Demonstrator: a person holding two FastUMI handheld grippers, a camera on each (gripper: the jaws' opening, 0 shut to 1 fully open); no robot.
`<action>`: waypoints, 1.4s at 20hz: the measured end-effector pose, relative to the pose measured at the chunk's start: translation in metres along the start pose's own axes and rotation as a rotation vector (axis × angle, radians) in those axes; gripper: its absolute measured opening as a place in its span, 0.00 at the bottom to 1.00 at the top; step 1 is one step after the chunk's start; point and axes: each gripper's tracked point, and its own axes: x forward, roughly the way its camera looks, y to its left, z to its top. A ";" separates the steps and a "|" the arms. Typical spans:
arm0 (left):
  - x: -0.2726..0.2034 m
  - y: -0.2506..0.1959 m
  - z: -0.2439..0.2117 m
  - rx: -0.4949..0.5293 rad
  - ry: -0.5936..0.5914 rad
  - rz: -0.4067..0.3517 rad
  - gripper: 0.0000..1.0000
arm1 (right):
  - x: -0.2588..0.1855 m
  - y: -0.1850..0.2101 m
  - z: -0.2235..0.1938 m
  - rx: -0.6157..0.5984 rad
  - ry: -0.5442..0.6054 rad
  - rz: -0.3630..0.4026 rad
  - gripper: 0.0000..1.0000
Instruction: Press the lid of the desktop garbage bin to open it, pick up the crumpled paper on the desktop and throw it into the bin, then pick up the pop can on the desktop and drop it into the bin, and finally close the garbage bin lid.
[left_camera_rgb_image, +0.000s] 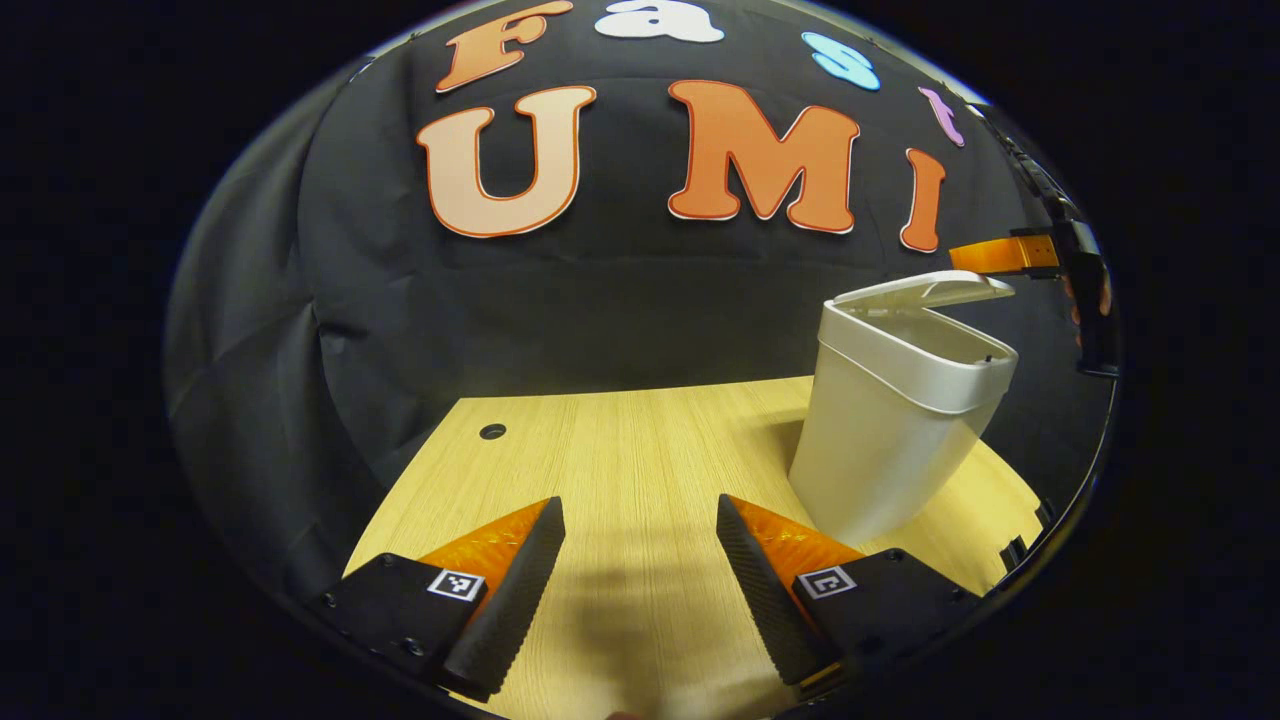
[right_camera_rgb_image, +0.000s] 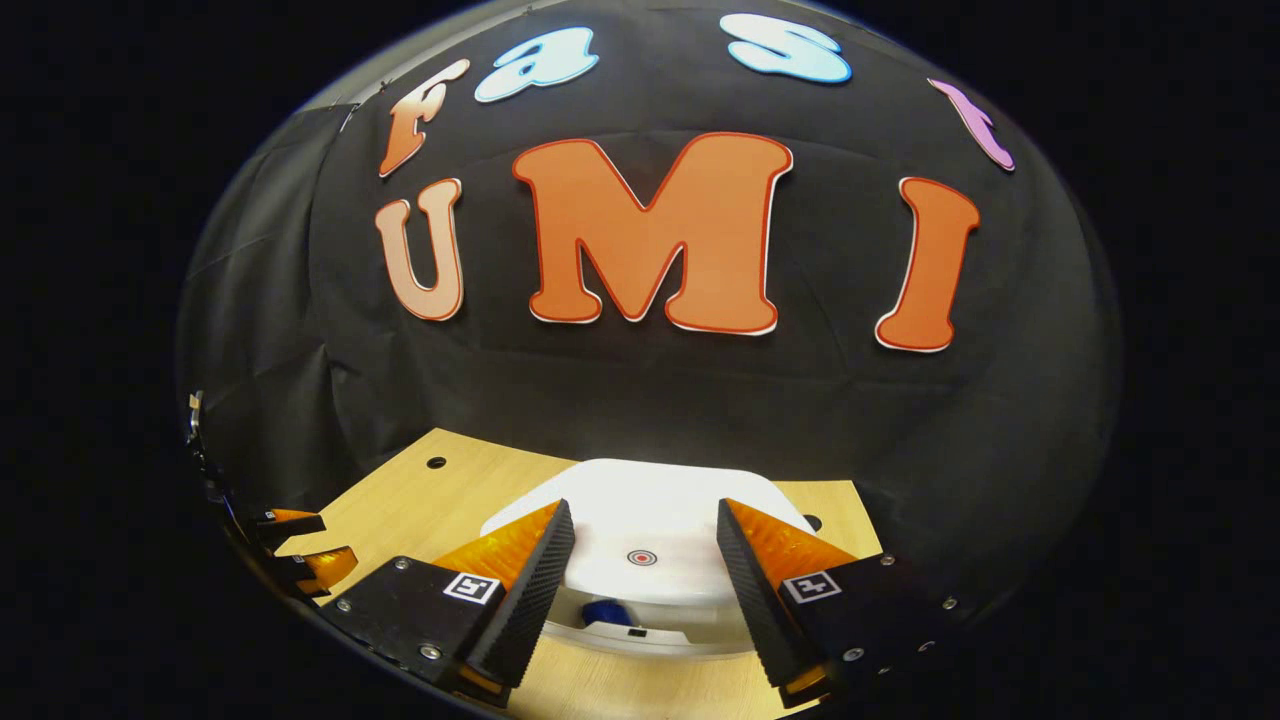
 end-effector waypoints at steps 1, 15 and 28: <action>0.001 0.000 -0.003 0.001 0.004 0.002 0.98 | 0.000 -0.001 -0.006 0.012 0.012 -0.001 0.86; -0.002 -0.007 -0.009 0.004 0.021 -0.007 0.98 | 0.006 -0.004 -0.053 0.003 0.131 -0.015 0.48; 0.005 -0.019 -0.011 0.005 0.031 -0.033 0.98 | 0.007 0.003 -0.064 0.087 0.184 0.004 0.16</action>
